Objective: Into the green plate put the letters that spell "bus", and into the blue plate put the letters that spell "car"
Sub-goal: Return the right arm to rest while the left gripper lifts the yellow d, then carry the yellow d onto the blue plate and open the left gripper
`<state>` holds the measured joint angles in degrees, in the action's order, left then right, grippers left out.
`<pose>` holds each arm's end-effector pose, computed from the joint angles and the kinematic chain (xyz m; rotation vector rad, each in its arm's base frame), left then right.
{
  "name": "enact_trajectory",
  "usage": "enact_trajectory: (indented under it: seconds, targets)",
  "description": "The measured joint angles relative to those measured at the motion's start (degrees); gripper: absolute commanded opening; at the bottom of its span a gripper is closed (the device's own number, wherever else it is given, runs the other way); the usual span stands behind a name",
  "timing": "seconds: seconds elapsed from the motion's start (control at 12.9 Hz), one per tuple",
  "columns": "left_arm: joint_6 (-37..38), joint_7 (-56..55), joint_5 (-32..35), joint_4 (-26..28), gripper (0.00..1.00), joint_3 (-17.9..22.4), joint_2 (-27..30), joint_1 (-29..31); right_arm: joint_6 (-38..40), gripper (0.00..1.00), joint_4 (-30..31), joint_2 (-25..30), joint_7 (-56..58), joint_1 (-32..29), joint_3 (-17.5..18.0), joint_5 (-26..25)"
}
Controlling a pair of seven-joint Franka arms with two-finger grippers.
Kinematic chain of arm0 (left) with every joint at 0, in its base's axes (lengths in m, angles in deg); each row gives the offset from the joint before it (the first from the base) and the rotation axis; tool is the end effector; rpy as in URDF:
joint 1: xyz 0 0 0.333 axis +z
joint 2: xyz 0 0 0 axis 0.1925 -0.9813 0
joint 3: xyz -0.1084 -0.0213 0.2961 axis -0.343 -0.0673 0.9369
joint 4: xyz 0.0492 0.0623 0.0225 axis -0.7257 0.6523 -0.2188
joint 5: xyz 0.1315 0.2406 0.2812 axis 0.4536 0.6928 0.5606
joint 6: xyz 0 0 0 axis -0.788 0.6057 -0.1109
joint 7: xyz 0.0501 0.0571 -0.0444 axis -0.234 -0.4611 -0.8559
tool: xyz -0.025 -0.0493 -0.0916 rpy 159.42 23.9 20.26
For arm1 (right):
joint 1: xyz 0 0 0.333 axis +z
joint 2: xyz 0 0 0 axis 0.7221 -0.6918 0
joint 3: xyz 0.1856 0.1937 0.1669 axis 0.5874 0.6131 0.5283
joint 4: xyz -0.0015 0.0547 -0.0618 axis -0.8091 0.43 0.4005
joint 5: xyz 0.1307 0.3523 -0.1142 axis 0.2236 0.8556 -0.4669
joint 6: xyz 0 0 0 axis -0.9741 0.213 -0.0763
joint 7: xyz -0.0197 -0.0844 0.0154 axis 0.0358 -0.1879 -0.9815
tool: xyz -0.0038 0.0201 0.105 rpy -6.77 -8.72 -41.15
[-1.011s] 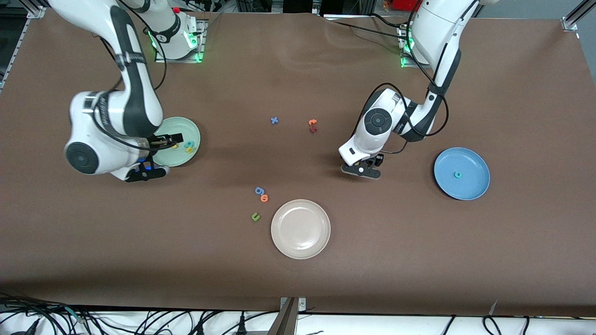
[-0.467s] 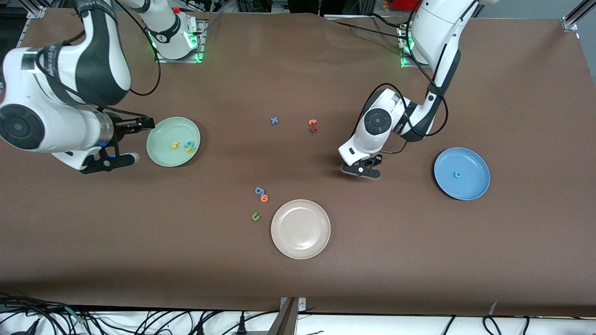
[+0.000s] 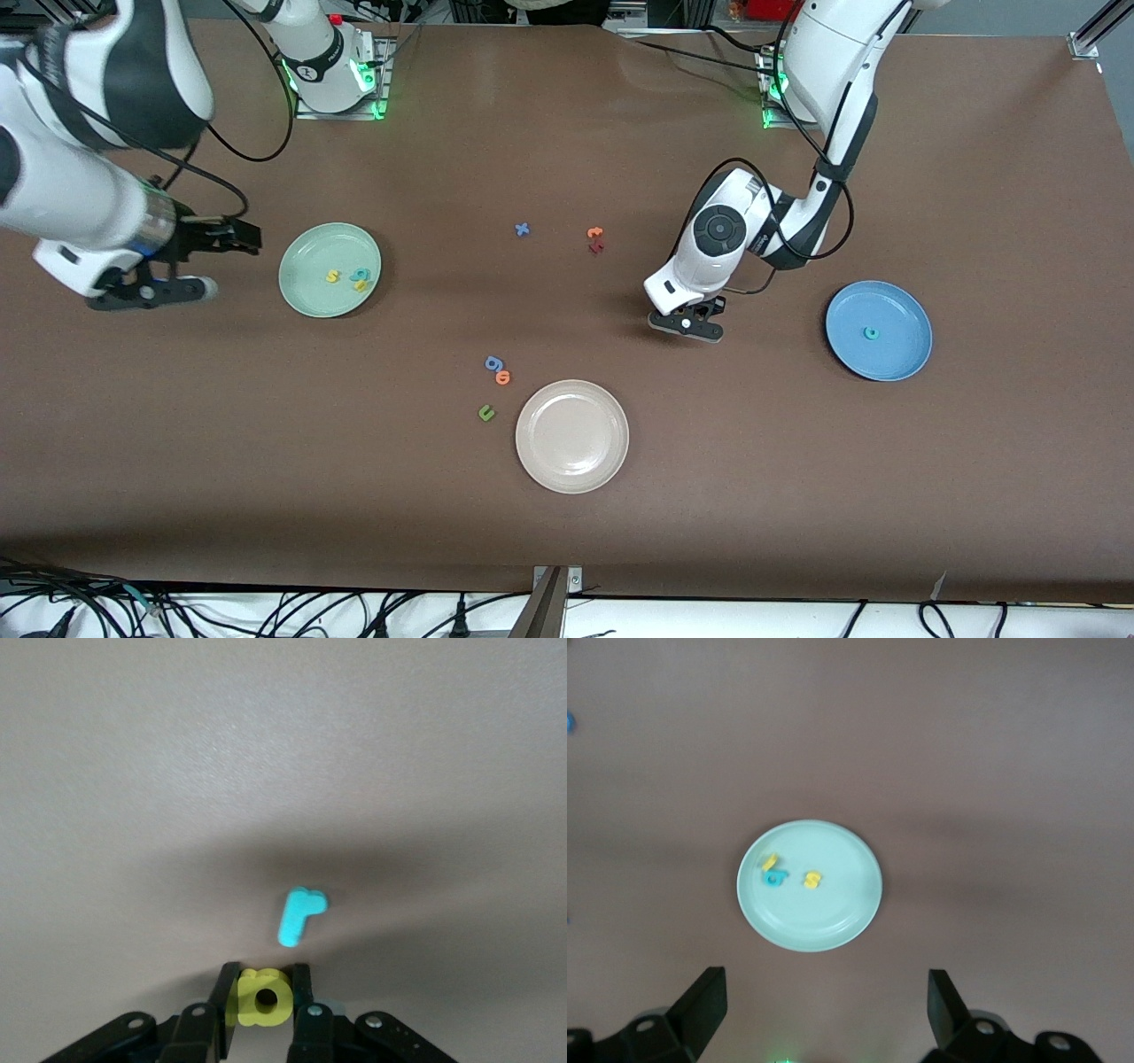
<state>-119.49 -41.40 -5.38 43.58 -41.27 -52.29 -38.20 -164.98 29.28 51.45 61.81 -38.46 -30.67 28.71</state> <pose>0.5230 -0.2974 0.1735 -3.0997 0.4290 0.0489 0.5796 0.0486 0.5205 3.0616 0.1709 -0.2377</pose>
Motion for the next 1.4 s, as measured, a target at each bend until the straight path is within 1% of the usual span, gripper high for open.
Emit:
enact_trajectory:
  seconds: [0.08,0.23,0.47,0.62,0.78,0.93,1.01,1.17,1.24,1.4]
  targets:
    - [0.1,3.12,0.0,-0.03,0.16,0.36,0.32,1.35,-0.32,1.0,0.16,2.17,0.0,-2.12,0.73,0.01]
    - [2.01,10.53,0.0,-0.1,0.16,0.68,2.07,5.79,-0.48,1.0,0.65,5.65,0.01,-5.04,1.09,0.47]
    - [6.18,23.99,0.0,-0.13,0.17,1.24,5.74,13.87,1.44,1.0,1.96,8.64,0.06,-6.55,1.19,1.57]
    - [6.96,32.17,0.0,-0.1,0.18,3.3,6.86,17.58,2.55,1.0,2.5,8.95,-0.33,-6.54,1.53,1.62]
    - [7.03,37.9,0.0,0.04,0.19,6.61,6.89,19.35,2.54,1.0,3.05,8.92,-0.51,-6.63,1.56,1.61]
    - [7.06,40.37,0.0,0.41,0.19,9.54,6.87,19.89,2.27,1.0,3.13,8.88,-0.52,-6.8,1.53,1.61]
    - [7.14,40.78,0.0,0.69,0.21,10.2,6.8,20.39,1.97,1.0,3.13,8.88,-0.52,-6.81,1.53,1.61]
    - [7.18,41.23,0.0,1.43,0.23,10.36,6.25,21.53,0.63,1.0,3.13,8.87,-0.52,-6.81,1.53,1.61]
    - [7.18,41.32,0.0,1.67,0.3,10.36,5.83,21.77,-0.08,1.0,3.13,8.83,-0.53,-6.81,1.53,1.61]
    - [7.17,41.31,-0.39,1.79,0.33,10.31,4.92,21.81,-0.94,1.0,3.13,8.65,-0.54,-6.88,1.52,1.6]
